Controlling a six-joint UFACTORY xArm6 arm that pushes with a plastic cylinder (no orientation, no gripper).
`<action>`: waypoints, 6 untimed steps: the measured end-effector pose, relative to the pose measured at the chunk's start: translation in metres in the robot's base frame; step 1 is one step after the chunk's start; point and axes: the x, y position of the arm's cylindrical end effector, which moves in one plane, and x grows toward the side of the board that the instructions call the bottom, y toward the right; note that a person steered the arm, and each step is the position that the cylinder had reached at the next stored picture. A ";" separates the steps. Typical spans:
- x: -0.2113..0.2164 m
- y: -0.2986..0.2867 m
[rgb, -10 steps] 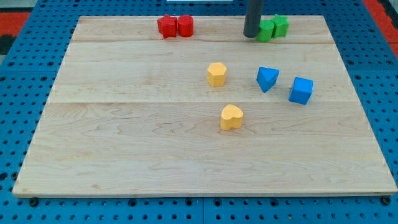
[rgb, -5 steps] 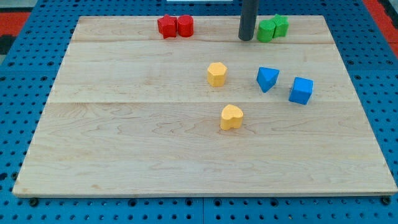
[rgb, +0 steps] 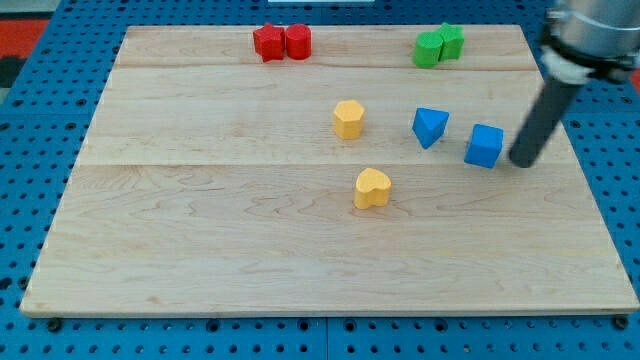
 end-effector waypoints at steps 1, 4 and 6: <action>-0.029 -0.036; -0.089 -0.095; -0.111 -0.146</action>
